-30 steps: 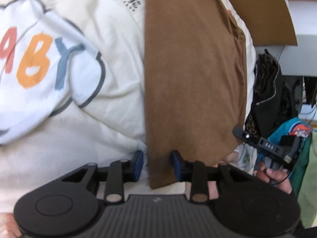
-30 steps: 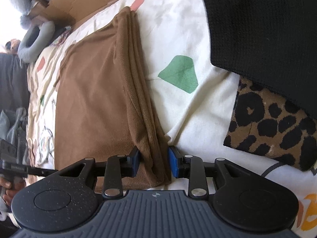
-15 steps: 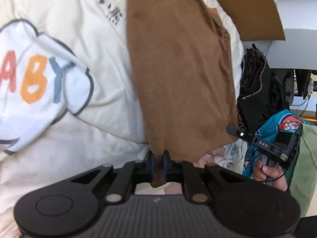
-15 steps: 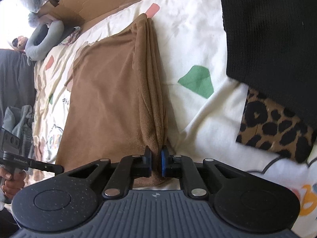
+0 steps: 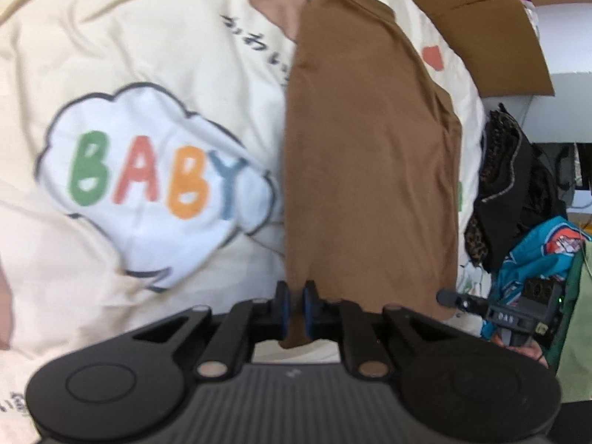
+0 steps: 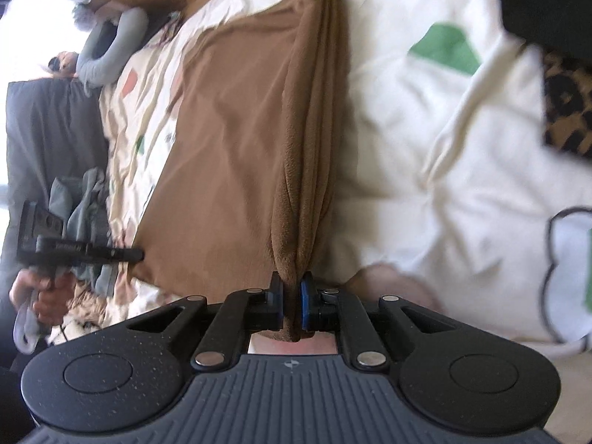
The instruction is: Fold clothes
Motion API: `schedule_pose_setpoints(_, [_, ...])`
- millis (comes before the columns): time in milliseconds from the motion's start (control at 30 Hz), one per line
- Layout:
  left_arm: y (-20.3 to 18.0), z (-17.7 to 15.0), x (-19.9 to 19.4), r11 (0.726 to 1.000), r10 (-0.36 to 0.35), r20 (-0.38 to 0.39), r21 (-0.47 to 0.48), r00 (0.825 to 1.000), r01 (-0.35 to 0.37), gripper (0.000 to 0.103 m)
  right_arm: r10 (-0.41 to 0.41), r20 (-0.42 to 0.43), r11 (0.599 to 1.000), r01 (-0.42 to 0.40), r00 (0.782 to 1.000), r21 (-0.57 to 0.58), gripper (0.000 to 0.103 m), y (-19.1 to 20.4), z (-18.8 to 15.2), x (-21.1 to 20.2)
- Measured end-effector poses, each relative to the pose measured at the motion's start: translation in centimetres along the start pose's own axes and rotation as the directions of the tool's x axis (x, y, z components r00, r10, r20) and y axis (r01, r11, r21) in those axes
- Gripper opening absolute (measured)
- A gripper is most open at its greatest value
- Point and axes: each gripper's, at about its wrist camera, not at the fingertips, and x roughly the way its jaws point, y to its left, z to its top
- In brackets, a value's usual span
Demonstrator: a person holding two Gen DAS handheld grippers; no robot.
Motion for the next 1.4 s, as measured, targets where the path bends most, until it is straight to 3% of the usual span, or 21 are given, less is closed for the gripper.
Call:
schedule_pose_setpoints(233, [1.6, -0.1, 0.5, 0.998, 0.059, -0.031, 0.016, 0.998, -0.059, 0.009, 0.000, -0.080, 0.999, -0.002, 0.997, -0.033, 0.007, 1.1, -1.0, 1.9])
schedule_pose_setpoints(367, [1.3, 0.5, 0.9, 0.992, 0.114, -0.036, 0.051, 0.993, -0.112, 0.020, -0.036, -0.098, 0.998, 0.030, 0.994, -0.064, 0.012, 1.6, -0.7, 1.7])
schedule_pose_setpoints(500, [0.7, 1.6, 0.1, 0.987, 0.147, 0.008, 0.071, 0.989, -0.147, 0.031, -0.048, -0.073, 0.996, 0.042, 0.996, -0.074, 0.036, 1.7, 0.1, 0.3])
schedule_pose_setpoints(600, [0.1, 2.7, -0.4, 0.990, 0.128, 0.044, 0.062, 0.991, -0.130, 0.040, -0.047, -0.044, 0.997, 0.044, 0.998, -0.064, 0.037, 1.5, 1.0, -0.6])
schedule_pose_setpoints(700, [-0.5, 3.8, -0.7, 0.992, 0.107, 0.078, 0.064, 0.991, -0.112, 0.045, -0.048, -0.013, 0.997, 0.047, 0.999, -0.056, 0.047, 1.2, 2.0, -1.4])
schedule_pose_setpoints(867, [-0.4, 5.3, -0.5, 0.994, 0.081, 0.120, 0.068, 0.989, -0.090, 0.049, -0.087, 0.043, 0.994, 0.089, 0.995, -0.064, 0.048, 1.0, 3.9, -1.5])
schedule_pose_setpoints(1033, [-1.3, 6.6, 0.7, 0.984, 0.103, 0.149, 0.126, 0.983, -0.122, 0.052, -0.108, 0.072, 0.992, 0.112, 0.992, -0.063, 0.048, 1.1, 6.2, 0.2])
schedule_pose_setpoints(1400, [-2.0, 8.8, 1.6, 0.979, 0.108, 0.203, 0.149, 0.973, -0.140, 0.054, -0.213, 0.125, 0.975, 0.218, 0.969, -0.031, 0.048, 0.1, 9.5, 2.4])
